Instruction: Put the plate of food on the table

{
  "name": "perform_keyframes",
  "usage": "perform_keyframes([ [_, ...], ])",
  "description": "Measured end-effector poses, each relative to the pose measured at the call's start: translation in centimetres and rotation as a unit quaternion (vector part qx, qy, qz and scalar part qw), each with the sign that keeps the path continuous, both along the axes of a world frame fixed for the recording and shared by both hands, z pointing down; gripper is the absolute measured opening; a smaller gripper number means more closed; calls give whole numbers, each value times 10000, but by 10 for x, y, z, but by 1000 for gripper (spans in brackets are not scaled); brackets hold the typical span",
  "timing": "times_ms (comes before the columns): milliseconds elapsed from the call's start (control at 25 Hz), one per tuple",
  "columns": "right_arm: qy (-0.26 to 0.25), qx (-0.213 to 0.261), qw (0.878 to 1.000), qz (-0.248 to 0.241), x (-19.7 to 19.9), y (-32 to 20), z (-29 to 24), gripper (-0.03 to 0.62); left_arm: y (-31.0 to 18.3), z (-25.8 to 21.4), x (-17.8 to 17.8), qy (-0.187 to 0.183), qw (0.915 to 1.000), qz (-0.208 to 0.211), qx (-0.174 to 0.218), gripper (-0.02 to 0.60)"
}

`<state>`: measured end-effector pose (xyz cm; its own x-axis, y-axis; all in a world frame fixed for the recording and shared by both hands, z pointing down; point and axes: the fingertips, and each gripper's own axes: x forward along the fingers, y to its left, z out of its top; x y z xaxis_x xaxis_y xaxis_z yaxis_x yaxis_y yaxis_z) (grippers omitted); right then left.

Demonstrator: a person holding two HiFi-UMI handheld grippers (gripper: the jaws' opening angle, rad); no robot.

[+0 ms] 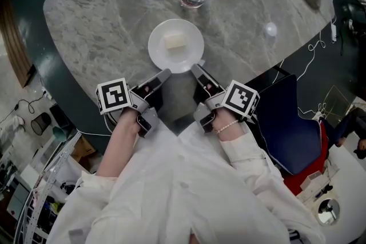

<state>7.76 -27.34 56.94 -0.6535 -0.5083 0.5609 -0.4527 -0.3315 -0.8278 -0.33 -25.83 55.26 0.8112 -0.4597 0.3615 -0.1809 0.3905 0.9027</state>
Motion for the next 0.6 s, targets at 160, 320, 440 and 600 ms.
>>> perform_keyframes([
  [160,-147,128,9998,33,3,-1,-1,13,1,3,-1,-51,10000,-39,25,97],
  [320,-64,200,9998,-40,9,-3,-1,13,2,6,-3,-207,9998,-45,62,97],
  [440,-6,291,9995,-125,13,-4,-3,14,6,8,-5,-300,9995,-64,18,97],
  [600,-76,344,9993,-124,18,1,-10,12,14,2,-7,-328,9994,-127,48,97],
])
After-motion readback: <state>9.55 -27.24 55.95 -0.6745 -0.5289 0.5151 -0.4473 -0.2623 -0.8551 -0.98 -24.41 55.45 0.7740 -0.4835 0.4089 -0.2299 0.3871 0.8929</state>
